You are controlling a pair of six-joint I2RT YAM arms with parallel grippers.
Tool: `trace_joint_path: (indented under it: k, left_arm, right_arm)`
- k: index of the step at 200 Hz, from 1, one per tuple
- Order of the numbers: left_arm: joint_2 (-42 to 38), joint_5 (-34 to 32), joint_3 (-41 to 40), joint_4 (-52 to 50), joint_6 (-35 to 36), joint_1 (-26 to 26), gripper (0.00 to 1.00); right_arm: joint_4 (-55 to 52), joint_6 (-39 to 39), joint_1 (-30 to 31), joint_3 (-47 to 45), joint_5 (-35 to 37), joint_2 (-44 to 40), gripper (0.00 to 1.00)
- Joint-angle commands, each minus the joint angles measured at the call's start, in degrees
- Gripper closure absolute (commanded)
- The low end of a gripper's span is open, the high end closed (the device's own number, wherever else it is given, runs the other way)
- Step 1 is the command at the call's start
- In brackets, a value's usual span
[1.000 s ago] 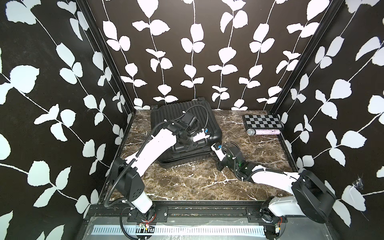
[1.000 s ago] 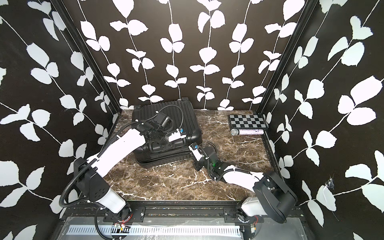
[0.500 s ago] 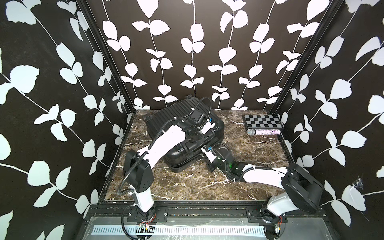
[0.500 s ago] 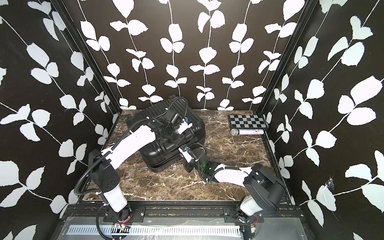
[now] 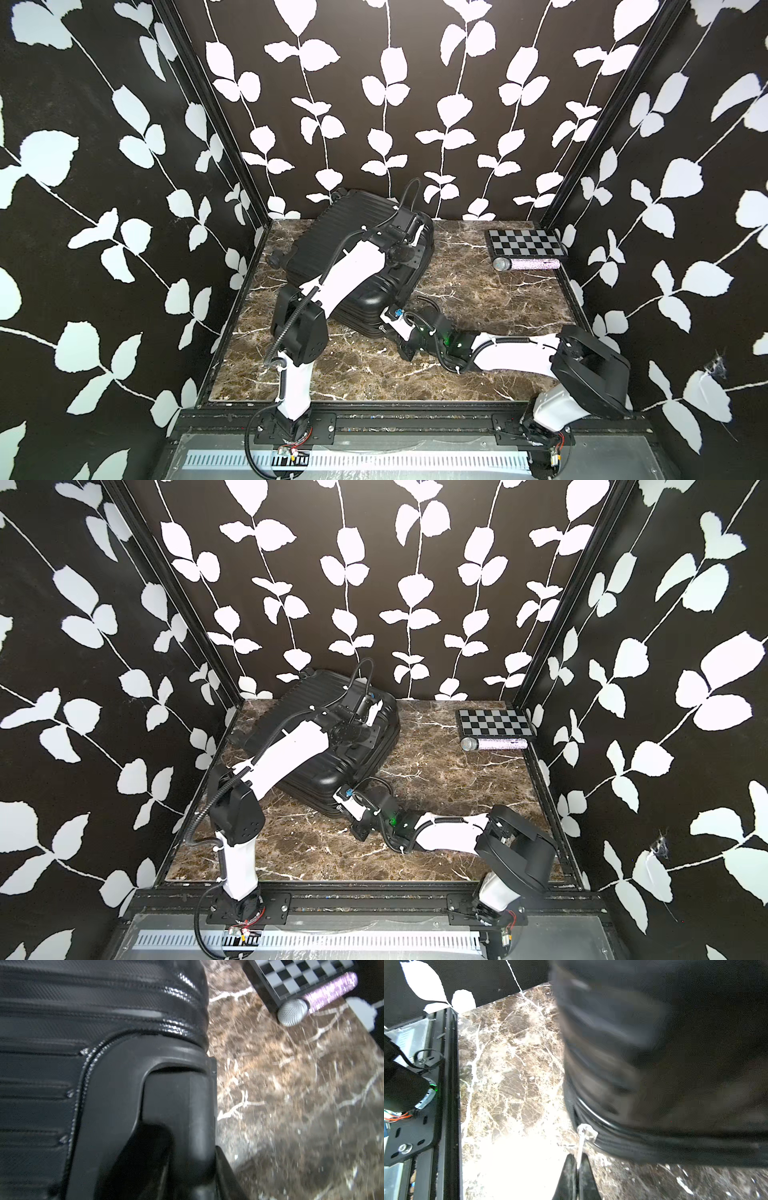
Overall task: Close the suitcase zippers
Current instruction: Zip the zipper on the suitcase.
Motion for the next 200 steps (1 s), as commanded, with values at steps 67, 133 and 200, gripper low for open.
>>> trace_joint_path:
  k: [67,133,200]
  left_arm:
    - [4.2,-11.1,4.9,12.3,-15.6,0.5,1.00]
    - [5.0,-10.3,4.4,15.6,-19.1,0.0,1.00]
    - [7.2,0.8,13.2,9.8,-11.3,0.0,0.36]
  right_arm:
    - [3.5,1.0,4.2,6.6,-4.0,3.9,1.00]
    - [6.9,3.4,4.2,5.5,2.7,5.1,1.00]
    - [3.7,4.5,3.1,1.1,15.8,0.4,1.00]
